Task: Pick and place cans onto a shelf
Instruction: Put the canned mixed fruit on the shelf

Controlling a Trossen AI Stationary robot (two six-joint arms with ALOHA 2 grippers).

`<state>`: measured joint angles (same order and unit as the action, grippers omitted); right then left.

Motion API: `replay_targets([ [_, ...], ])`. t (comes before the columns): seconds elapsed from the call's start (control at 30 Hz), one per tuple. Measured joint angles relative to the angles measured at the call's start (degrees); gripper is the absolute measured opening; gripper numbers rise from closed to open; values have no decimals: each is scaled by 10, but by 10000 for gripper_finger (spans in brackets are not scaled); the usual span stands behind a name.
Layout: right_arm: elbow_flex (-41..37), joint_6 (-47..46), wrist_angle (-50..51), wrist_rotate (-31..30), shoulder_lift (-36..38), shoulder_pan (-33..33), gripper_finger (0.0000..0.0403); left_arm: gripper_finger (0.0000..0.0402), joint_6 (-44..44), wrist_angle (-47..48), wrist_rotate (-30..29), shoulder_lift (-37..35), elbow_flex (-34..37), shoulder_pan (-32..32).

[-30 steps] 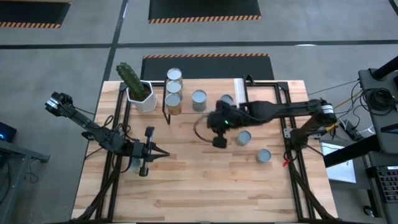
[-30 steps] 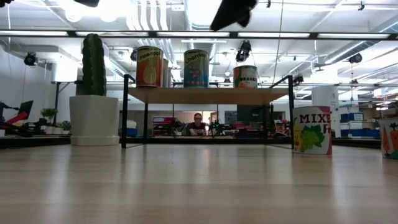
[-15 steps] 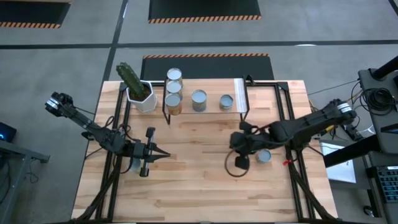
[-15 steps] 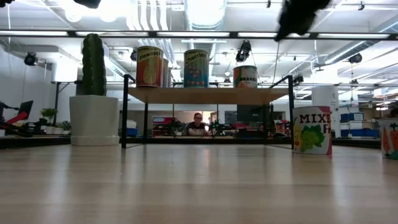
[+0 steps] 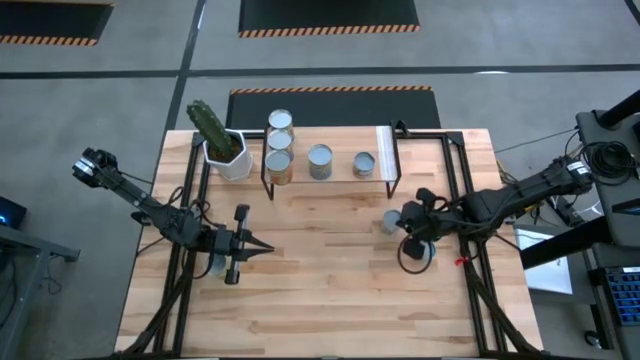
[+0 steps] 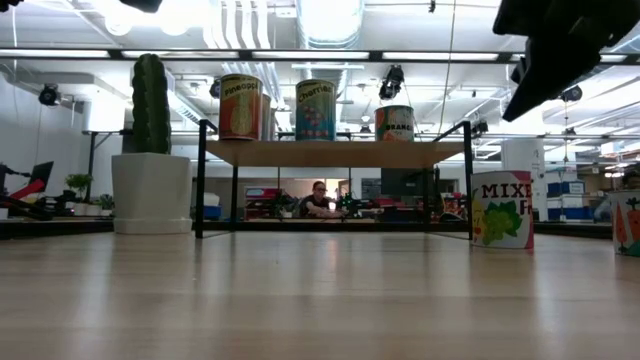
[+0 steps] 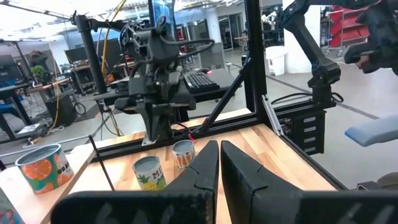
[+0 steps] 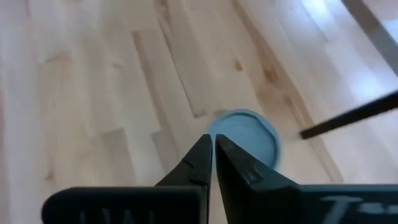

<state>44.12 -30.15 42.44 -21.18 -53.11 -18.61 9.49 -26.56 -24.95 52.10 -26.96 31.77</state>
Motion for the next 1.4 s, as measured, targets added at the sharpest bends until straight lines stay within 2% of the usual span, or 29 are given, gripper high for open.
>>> replay_targets([
  [0.13,-7,0,0,-16,2,0,34,0,5,-2,0,0,0,0],
  [0.23,-7,-3,1,-27,-5,1,69,0,5,-5,0,0,0,0],
  [0.4,-9,-23,2,-58,-28,2,155,0,5,-9,-1,0,0,0],
  [0.63,-11,-22,2,-61,-65,2,281,0,5,-10,-1,0,0,0],
  [0.8,-30,-3,0,-68,-71,2,341,0,9,-11,-1,0,0,0],
  [0.97,-67,1,-26,-72,-58,4,364,0,9,-15,-1,0,0,0],
  [1.4,-140,1,-134,-69,-52,34,360,0,57,-35,-1,-1,0,0],
])
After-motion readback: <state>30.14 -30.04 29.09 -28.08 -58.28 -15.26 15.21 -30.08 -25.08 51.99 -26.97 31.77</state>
